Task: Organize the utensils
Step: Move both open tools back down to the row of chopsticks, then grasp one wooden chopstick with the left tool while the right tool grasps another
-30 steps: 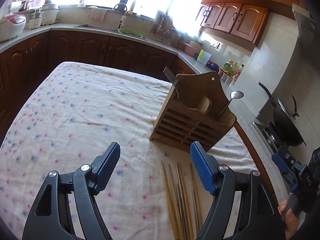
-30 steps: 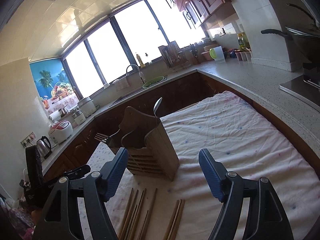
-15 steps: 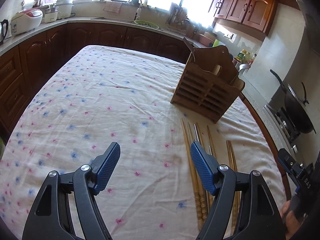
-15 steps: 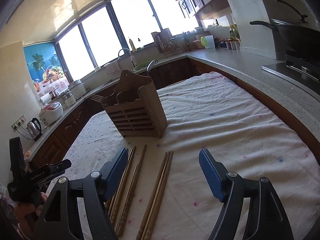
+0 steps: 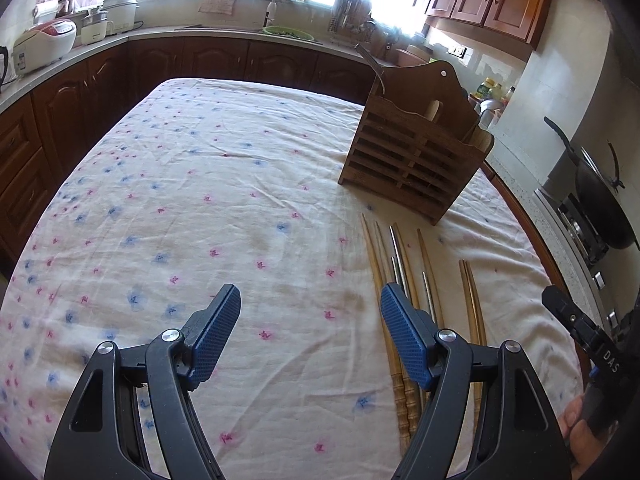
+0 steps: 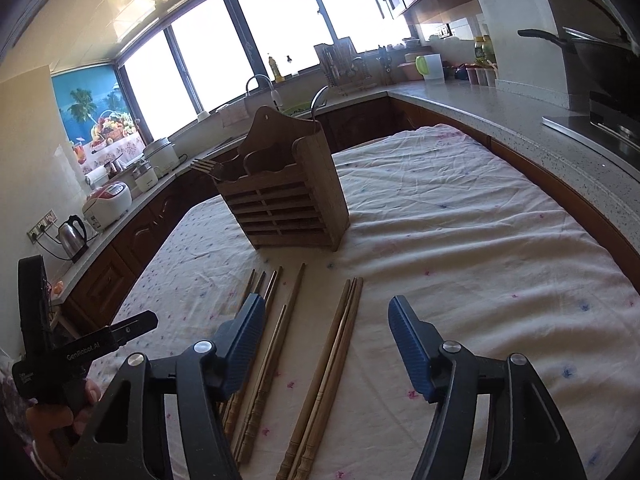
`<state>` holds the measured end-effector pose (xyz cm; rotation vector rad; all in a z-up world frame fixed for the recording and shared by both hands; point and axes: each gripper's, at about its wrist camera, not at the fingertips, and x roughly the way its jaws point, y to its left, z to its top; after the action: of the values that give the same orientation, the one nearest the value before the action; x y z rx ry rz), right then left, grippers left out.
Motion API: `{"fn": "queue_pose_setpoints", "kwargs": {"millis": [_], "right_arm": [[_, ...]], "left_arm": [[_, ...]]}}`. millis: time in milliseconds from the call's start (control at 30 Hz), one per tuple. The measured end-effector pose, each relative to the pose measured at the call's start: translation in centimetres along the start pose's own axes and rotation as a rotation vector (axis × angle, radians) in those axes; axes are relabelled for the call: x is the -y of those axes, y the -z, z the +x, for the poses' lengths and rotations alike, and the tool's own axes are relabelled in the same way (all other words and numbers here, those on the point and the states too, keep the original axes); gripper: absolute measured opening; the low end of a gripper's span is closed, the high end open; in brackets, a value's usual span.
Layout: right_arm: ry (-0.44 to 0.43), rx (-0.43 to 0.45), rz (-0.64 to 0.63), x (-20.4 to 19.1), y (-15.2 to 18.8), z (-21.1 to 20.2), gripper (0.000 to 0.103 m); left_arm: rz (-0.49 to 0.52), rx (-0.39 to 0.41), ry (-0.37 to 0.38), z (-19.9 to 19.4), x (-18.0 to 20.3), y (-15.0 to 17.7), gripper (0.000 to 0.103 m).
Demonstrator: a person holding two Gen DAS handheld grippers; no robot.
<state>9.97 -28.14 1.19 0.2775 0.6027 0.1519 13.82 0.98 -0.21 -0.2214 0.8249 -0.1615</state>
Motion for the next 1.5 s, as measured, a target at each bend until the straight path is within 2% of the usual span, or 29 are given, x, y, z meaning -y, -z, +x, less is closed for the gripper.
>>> {"fn": "queue_pose_setpoints", "kwargs": {"millis": [133,200,267,400,633,833,1100,1200,1233,1367,1500], "right_arm": [[-0.003,-0.048,0.010,0.2,0.1,1.3,0.044],[-0.008,-0.075,0.012,0.2,0.1,2.1,0.033],[-0.022,-0.102,0.013,0.1,0.0,3.0,0.026],[-0.037,-0.165,0.013,-0.2,-0.1,5.1,0.019],[-0.008,-0.289,0.003,-0.2,-0.3,9.3,0.015],[0.007,-0.319,0.004,0.3,-0.6,10.9,0.011],[0.025,-0.326,-0.045,-0.3,-1.3,12.4,0.009],[0.032,-0.318,-0.070,-0.6,-1.3,12.7,0.009],[0.032,-0.311,-0.073,-0.7,-1.3,12.7,0.009],[0.041,-0.298,-0.080,-0.9,-1.3,12.6,0.007],[-0.008,-0.267,-0.026,-0.7,-1.4,11.0,0.006]], "left_arm": [[-0.012,-0.040,0.009,1.3,0.1,-0.3,0.074],[-0.005,-0.064,0.008,2.2,0.4,-0.7,0.072],[0.009,-0.082,0.015,2.9,0.9,-1.1,0.065],[0.046,-0.126,0.032,4.8,2.0,-2.5,0.057],[0.118,-0.189,0.037,8.4,4.0,-4.2,0.044],[0.166,-0.249,0.025,11.4,5.0,-4.7,0.027],[0.260,-0.226,0.002,11.9,6.5,-4.4,0.025],[0.292,-0.211,-0.004,11.8,6.8,-4.0,0.012],[0.289,-0.211,0.002,11.8,6.9,-3.9,0.009],[0.226,-0.228,0.060,11.3,5.6,-4.2,0.006],[0.178,-0.202,0.097,8.8,4.2,-3.9,0.005]]}}
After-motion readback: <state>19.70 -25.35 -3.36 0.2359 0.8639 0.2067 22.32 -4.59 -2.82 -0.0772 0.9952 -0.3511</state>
